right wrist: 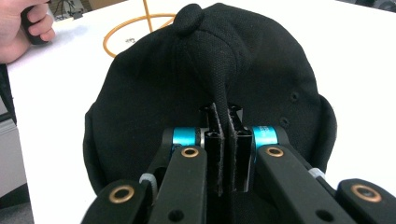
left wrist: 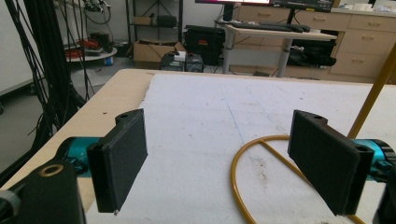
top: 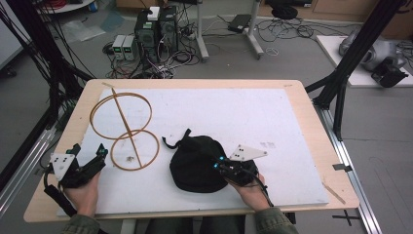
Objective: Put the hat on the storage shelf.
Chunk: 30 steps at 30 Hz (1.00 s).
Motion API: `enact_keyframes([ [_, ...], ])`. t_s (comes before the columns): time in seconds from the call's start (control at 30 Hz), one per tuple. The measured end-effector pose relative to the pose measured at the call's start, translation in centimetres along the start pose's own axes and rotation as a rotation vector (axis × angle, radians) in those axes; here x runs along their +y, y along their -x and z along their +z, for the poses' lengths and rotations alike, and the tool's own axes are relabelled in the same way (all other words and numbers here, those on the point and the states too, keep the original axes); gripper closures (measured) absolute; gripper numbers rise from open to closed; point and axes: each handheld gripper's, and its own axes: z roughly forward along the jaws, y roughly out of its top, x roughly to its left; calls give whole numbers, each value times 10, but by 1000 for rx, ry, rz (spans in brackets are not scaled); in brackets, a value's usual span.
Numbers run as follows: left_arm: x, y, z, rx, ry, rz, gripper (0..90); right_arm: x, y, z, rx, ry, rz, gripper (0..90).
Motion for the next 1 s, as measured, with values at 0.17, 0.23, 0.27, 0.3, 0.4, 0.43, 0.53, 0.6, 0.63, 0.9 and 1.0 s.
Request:
enact_keyframes([
  [0.17, 0, 0, 0, -1, 0, 0, 199, -1, 1, -2, 0, 12, 15, 878],
  [0.23, 0, 0, 0, 0, 0, 0, 199, -1, 1, -2, -2, 22, 15, 878],
  [0.27, 0, 0, 0, 0, 0, 0, 199, -1, 1, -2, -4, 25, 13, 878],
  [0.3, 0, 0, 0, -1, 1, 0, 199, -1, 1, -3, -5, 30, 18, 878],
  [0.4, 0, 0, 0, -1, 1, 1, 199, -1, 1, -4, -13, 54, 19, 878],
  [0.43, 0, 0, 0, 0, 0, 1, 199, 0, 2, -4, -16, 63, 18, 877],
  [0.53, 0, -1, 0, 1, 0, -3, 199, 1, 3, -6, -13, 102, 19, 877],
  [0.6, 1, -1, -1, 4, 1, -1, 199, 1, 4, -8, -9, 125, 23, 877],
  [0.63, 1, -1, -1, 4, 1, -1, 199, 1, 4, -8, -9, 125, 23, 877],
  [0.9, 2, -4, -3, 16, 8, 0, 199, 7, 14, -15, 24, 253, 35, 877],
  [1.0, 2, -4, -2, 17, 9, -4, 199, 11, 18, -17, 34, 293, 34, 877],
])
